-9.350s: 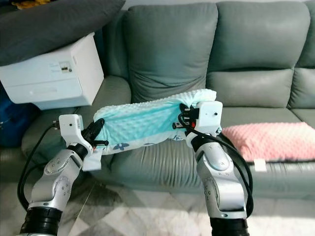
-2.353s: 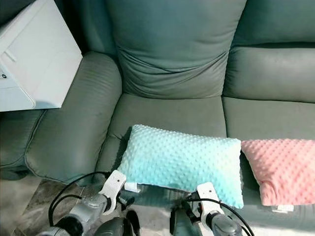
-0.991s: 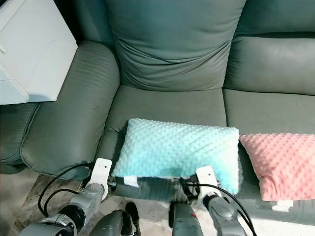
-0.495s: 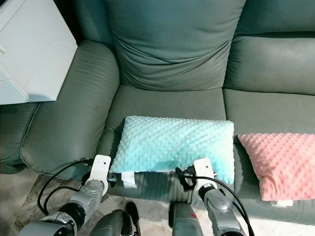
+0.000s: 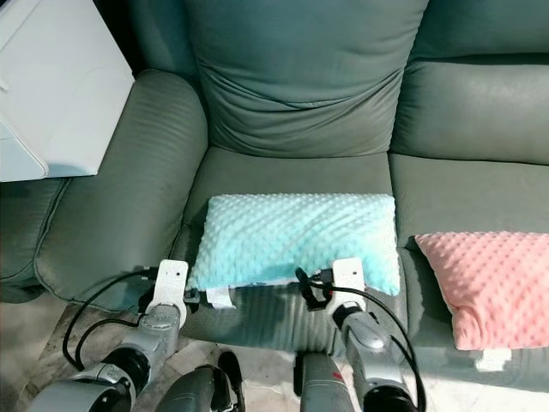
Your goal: Move the pillow to the sofa
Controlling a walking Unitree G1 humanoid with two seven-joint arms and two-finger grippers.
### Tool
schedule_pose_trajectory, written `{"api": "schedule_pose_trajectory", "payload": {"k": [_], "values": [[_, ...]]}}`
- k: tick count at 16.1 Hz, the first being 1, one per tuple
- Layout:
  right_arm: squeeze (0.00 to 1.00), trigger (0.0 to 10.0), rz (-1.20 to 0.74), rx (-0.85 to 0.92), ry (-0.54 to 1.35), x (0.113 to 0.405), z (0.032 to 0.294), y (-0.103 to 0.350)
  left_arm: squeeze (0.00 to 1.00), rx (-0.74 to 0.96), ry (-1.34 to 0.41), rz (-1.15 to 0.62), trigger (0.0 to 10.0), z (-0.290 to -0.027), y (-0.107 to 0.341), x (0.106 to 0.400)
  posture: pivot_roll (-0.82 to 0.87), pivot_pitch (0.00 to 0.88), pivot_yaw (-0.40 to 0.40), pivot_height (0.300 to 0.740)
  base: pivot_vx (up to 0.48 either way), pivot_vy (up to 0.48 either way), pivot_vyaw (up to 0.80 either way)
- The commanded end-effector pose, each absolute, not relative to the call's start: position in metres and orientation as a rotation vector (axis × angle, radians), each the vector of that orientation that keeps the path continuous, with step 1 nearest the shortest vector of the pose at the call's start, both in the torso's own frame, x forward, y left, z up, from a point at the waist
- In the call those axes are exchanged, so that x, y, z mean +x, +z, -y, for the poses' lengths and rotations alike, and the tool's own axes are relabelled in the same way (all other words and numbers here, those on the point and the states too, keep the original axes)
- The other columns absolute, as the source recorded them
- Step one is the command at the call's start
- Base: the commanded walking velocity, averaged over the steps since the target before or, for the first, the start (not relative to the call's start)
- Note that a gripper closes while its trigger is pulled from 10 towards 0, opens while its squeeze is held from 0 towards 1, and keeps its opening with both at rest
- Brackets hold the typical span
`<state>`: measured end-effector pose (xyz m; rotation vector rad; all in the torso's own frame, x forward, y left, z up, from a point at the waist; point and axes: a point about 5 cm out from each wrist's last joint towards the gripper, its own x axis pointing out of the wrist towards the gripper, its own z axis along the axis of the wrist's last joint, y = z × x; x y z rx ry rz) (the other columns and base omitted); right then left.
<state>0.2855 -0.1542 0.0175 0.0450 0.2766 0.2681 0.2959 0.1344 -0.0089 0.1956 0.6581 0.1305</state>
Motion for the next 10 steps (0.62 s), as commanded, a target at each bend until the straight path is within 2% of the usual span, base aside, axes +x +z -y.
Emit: {"api": "schedule_pose_trajectory", "payload": {"k": [1,7,8,10], "values": [[0.0,10.0,-0.303,0.059,0.287,0.277,0.148,0.011,0.0,0.193,0.157,-0.691,10.0,-0.139,-0.017,0.287,-0.17,0.342,0.111,0.74,0.0,0.0,0.0],[0.0,10.0,-0.379,-0.063,0.287,0.251,0.153,0.002,0.0,0.202,0.14,-0.698,10.0,-0.145,-0.021,0.283,-0.18,0.334,0.106,0.74,0.0,0.0,0.0],[0.0,10.0,-0.424,-0.097,0.26,0.239,0.153,0.0,0.0,0.206,0.145,-0.704,10.0,-0.149,-0.023,0.281,-0.19,0.33,0.106,0.74,0.0,0.0,0.0],[0.0,10.0,-0.45,-0.103,0.245,0.232,0.15,0.001,0.0,0.203,0.139,-0.7,10.0,-0.148,-0.022,0.282,-0.19,0.302,0.109,0.74,0.0,0.0,0.0]]}}
